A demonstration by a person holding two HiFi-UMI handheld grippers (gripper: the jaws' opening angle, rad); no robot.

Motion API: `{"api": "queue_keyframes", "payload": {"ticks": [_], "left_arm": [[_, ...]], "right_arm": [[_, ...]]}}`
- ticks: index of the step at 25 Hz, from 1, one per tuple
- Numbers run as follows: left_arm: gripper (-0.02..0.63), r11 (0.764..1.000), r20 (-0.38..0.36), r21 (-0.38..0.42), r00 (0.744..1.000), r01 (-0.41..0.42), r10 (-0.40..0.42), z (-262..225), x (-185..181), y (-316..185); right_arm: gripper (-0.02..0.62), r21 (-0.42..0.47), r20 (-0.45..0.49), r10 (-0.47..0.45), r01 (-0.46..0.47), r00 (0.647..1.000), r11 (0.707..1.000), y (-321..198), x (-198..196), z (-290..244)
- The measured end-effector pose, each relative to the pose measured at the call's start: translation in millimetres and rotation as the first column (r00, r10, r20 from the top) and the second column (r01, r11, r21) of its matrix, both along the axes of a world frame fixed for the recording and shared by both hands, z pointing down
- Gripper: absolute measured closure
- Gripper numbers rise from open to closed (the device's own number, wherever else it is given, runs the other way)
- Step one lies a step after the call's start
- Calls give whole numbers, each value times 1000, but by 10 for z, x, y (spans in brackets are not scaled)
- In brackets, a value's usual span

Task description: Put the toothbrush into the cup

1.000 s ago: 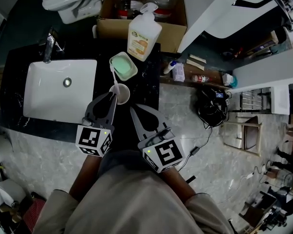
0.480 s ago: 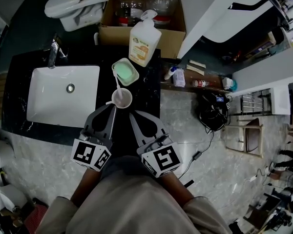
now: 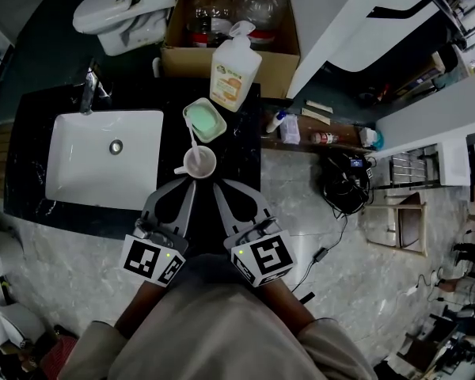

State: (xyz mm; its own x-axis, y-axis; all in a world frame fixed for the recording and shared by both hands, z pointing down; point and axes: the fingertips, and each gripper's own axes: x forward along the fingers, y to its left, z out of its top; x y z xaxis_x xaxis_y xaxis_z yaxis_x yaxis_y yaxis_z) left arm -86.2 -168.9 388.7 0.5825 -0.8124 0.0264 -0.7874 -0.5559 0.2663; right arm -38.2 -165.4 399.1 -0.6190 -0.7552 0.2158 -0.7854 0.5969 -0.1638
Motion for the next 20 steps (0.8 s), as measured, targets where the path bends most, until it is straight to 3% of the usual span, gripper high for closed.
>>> {"api": "queue_keyframes", "payload": {"ticks": [20], "left_arm": [[595,998,-14,-46,999,-30,29,51,28,-9]], "right_arm": [[589,-38,1,-30,30,1000,999,23,-79,89]]}}
